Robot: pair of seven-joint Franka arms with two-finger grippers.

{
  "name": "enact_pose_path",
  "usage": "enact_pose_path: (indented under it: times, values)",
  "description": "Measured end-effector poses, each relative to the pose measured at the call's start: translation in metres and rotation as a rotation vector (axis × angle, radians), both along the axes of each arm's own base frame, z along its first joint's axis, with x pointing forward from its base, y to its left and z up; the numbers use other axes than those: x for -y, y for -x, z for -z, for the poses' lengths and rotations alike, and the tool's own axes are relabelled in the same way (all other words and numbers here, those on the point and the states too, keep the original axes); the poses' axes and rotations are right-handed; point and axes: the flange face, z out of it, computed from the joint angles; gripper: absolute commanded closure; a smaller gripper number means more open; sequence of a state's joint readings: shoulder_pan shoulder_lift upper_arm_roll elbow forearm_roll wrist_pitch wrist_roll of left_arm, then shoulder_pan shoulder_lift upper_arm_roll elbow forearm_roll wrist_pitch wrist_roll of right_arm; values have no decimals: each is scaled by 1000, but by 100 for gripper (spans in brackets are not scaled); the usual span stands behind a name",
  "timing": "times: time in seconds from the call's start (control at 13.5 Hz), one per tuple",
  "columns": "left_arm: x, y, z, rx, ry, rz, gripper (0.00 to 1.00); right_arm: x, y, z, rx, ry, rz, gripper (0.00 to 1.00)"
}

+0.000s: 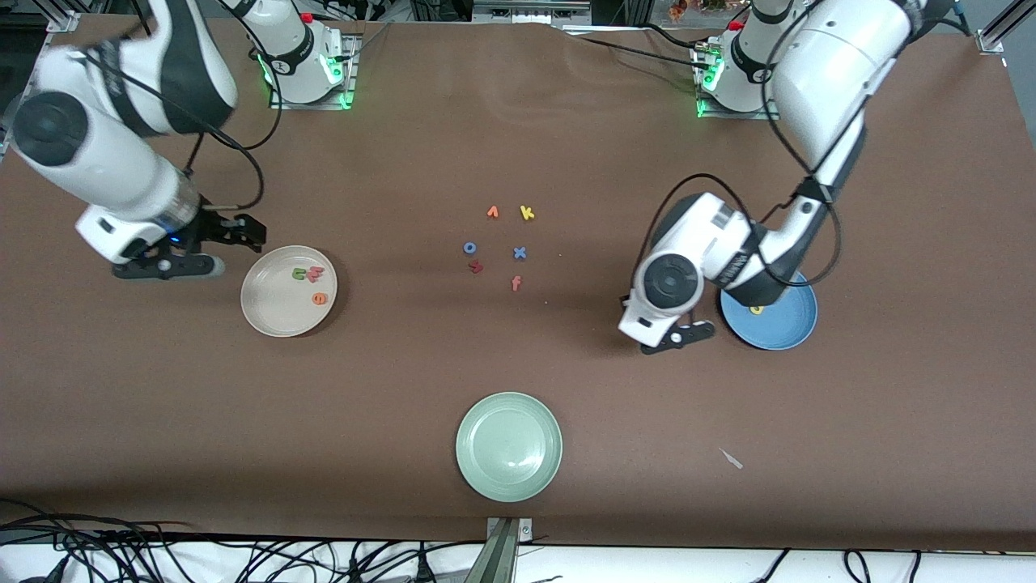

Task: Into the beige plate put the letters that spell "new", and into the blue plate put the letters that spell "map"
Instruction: 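Drop the green letter on the cream plate while the left drops teal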

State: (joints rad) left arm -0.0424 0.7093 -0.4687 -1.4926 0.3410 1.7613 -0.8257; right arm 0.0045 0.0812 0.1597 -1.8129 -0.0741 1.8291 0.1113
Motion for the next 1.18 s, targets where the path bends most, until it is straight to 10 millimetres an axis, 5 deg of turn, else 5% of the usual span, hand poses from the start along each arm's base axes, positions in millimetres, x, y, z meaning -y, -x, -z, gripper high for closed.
enact_pose_path:
  times: [0.22,0.52,0.59,0.67,0.74,1.18]
  values:
    - [-69,-16,-6,-87,37,109,96,2,-1,-72,0,-8,13,0]
    - [-148,-27,1,-167,96,260,93,45,2,-96,-50,-25,22,0]
    - [-165,-27,6,-186,102,297,83,58,3,-96,-64,-36,35,0]
    - [-178,-25,11,-206,111,331,36,63,4,-96,-75,-44,41,0]
    - [-189,-23,16,-226,116,368,0,64,5,-98,-77,-45,42,0]
    - [-214,-26,20,-243,141,420,0,53,12,-137,-15,-50,21,0]
